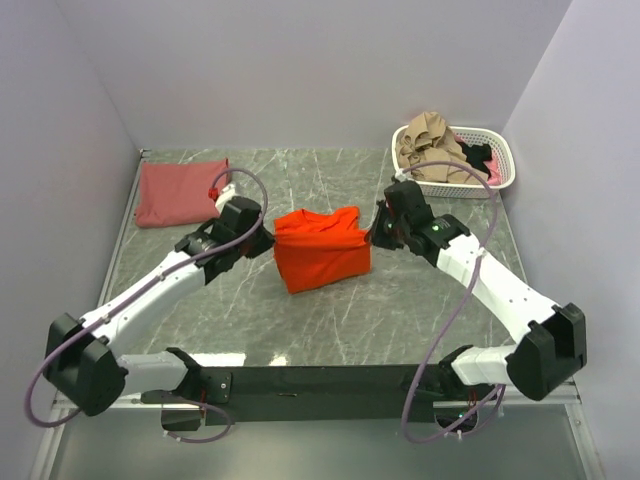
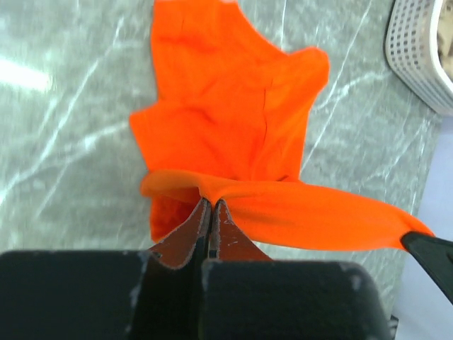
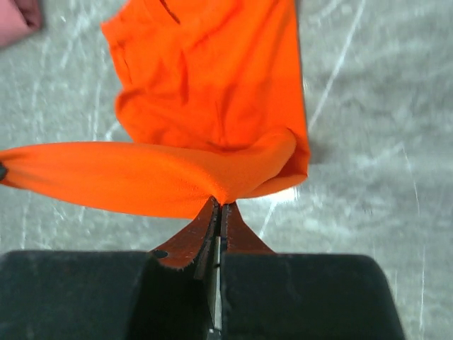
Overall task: Fold and stack the t-shirts
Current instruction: Fold the tshirt
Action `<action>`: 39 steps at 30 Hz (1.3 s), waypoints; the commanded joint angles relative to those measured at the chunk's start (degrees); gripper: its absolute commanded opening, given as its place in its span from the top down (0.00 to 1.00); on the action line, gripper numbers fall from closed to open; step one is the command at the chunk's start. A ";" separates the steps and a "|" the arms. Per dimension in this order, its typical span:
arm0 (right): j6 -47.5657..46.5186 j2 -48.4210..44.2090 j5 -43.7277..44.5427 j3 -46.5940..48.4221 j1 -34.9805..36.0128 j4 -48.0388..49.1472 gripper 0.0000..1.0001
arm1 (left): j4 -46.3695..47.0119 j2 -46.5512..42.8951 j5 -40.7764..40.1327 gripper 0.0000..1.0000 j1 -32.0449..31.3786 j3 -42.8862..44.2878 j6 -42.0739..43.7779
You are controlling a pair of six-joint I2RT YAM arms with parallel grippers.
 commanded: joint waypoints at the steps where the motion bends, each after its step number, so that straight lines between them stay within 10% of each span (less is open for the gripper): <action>1: -3.00 2.65 0.36 5.26 -2.22 3.63 1.00 | 3.98 3.05 1.71 0.99 3.57 4.21 5.08; 27: -4.59 37.19 -4.03 26.26 -9.78 16.20 0.97 | 13.83 38.02 15.16 0.97 16.85 23.00 11.32; 30: -4.50 40.62 -4.39 29.77 -9.96 15.95 0.57 | 10.93 41.02 14.63 0.61 17.12 27.48 12.02; 33: -5.11 41.60 -3.78 32.94 -10.05 13.84 0.43 | 9.51 40.59 13.07 0.01 17.12 29.52 12.46; 39: -4.77 33.43 -8.69 24.44 -10.05 18.21 0.20 | 13.98 34.18 16.90 0.01 16.94 24.01 11.85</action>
